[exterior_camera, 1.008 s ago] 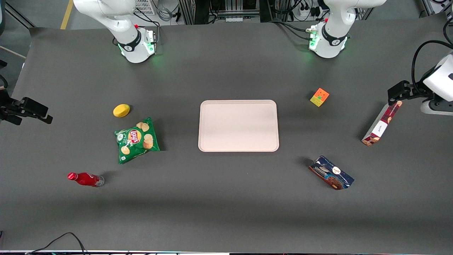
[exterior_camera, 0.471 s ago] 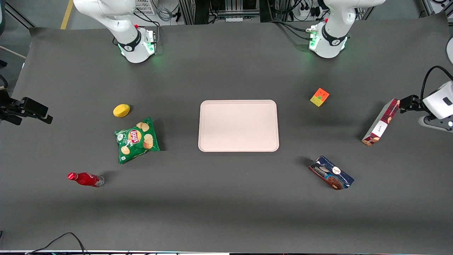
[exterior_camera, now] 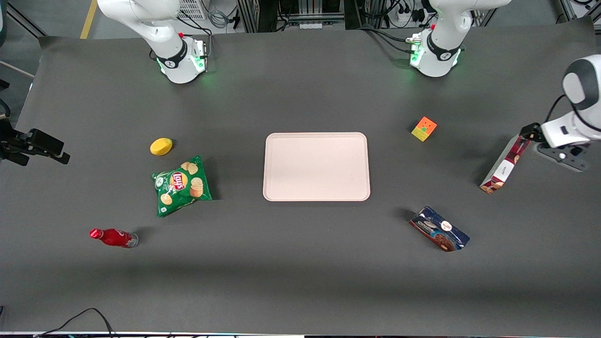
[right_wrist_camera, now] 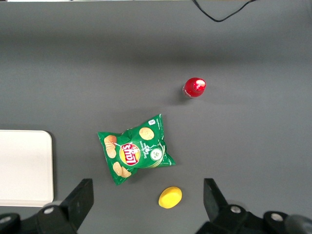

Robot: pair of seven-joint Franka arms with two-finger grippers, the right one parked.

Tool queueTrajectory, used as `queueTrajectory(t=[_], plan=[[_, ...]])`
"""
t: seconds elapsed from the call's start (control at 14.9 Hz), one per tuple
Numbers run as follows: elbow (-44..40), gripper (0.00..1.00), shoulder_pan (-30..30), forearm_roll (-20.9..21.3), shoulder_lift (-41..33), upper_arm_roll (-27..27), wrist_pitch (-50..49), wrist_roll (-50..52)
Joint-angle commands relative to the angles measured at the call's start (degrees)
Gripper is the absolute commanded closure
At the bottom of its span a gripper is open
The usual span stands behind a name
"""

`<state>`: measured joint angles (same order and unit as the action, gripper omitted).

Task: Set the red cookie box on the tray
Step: 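Lower the open left gripper around the cookie box and close it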

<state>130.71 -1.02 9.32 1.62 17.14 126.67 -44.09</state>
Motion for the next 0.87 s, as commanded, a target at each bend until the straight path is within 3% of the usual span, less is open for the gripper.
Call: queueTrajectory(t=[0.0, 0.81], plan=[[7.44, 0.01, -0.21, 0.78, -0.57, -0.18, 9.44, -4.59], [9.21, 0.03, -0.92, -0.09, 11.21, -0.26, 26.78, -8.11]])
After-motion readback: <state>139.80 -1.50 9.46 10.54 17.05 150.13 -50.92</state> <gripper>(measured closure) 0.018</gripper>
